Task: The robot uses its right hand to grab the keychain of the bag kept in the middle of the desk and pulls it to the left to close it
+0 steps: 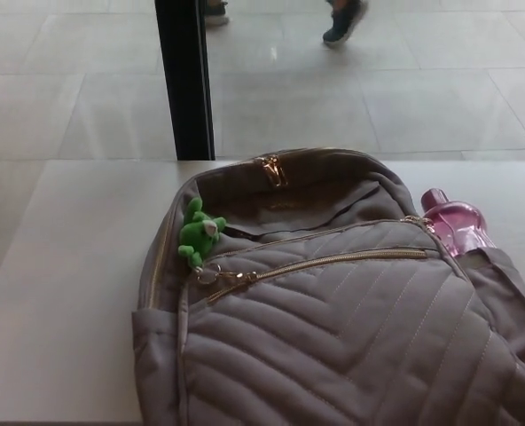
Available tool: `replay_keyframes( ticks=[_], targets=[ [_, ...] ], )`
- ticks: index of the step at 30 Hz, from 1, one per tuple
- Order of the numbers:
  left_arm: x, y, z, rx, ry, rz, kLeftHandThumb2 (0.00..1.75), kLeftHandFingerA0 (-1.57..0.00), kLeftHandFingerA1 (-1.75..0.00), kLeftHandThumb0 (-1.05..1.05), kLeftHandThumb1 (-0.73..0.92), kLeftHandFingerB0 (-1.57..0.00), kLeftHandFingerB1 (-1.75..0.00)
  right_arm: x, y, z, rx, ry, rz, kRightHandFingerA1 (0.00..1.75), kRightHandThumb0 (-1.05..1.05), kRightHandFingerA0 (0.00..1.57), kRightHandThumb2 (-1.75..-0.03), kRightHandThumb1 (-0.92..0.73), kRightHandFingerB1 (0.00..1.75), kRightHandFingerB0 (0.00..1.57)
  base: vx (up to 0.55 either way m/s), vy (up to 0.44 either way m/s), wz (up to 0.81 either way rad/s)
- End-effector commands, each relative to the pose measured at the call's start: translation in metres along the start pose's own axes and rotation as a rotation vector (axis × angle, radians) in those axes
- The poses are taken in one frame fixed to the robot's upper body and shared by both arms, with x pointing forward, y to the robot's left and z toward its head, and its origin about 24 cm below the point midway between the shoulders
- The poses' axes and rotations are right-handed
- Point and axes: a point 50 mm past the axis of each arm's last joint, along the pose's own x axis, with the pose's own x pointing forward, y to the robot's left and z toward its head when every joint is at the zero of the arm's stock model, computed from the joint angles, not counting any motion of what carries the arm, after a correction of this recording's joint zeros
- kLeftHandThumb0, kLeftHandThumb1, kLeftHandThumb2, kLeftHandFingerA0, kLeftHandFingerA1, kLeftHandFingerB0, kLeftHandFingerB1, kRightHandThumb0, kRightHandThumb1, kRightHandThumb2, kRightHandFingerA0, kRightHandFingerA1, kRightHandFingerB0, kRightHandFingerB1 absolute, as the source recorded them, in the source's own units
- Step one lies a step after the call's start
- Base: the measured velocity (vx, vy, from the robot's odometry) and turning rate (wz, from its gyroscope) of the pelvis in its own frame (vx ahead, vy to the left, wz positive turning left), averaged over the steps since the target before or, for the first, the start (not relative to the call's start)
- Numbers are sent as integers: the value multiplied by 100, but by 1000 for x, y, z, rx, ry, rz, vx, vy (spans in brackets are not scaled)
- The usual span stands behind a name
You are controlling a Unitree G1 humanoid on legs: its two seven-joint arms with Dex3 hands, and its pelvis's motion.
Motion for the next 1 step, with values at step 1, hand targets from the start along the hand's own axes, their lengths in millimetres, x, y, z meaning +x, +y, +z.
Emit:
replay_keyframes(
  ticks=[1],
  targets=[
    [0,8,8,7,-25,30,74,-66,-54,-85,92,-45,-44,0,0,5,-14,-57,-21,94,-73,95,-91,-41,71,43,0,0,0]
  ],
)
